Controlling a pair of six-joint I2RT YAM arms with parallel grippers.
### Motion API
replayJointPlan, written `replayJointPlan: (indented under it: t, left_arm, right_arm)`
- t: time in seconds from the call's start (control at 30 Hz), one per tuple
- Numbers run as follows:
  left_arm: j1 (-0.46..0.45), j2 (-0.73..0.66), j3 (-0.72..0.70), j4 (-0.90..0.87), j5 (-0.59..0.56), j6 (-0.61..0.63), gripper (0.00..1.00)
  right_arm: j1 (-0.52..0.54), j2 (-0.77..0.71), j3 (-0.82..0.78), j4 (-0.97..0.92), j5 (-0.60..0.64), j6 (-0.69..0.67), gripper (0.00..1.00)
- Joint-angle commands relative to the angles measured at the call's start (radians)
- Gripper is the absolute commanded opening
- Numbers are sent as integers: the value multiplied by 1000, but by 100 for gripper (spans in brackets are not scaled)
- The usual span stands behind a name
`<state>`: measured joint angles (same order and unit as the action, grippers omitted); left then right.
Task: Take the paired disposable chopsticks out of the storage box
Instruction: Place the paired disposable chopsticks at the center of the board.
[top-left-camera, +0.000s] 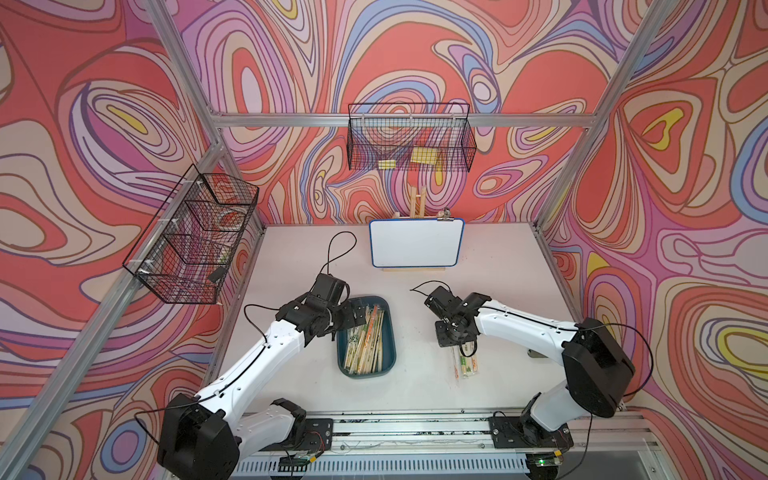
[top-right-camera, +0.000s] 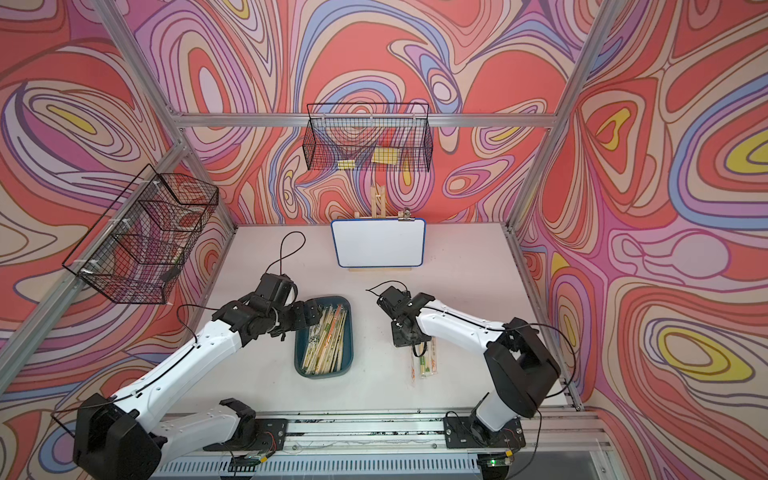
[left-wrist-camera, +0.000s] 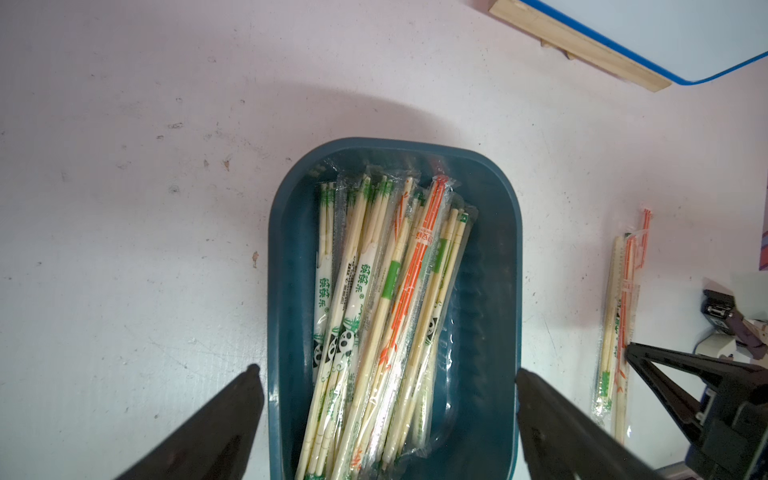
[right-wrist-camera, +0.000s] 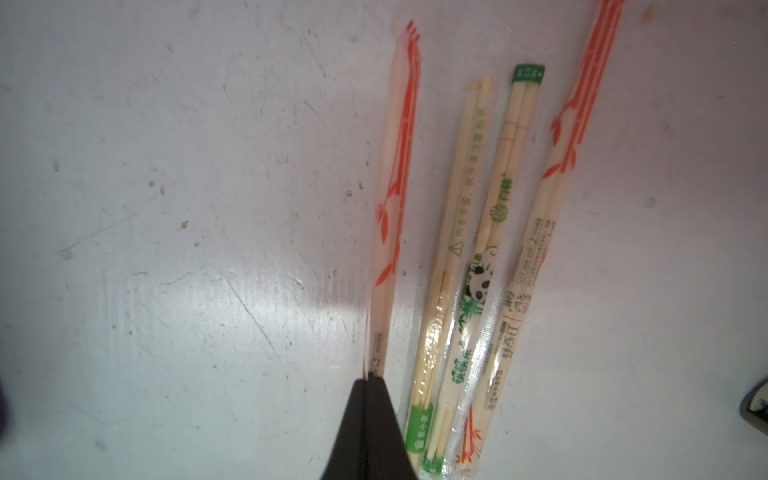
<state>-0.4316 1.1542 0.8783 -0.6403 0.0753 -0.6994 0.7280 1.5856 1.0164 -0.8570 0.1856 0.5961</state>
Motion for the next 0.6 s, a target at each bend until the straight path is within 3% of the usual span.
replayJointPlan:
  t: [0.0,0.57]
  left_arm:
    - [-6,-1,15,-18,-14,8,100]
    - [-6,0,19,-18,-17,10,100]
  right_arm:
    - [-9,25,-9,-7,42,-3,0]
    - [-33,120,27,19,83,-10,0]
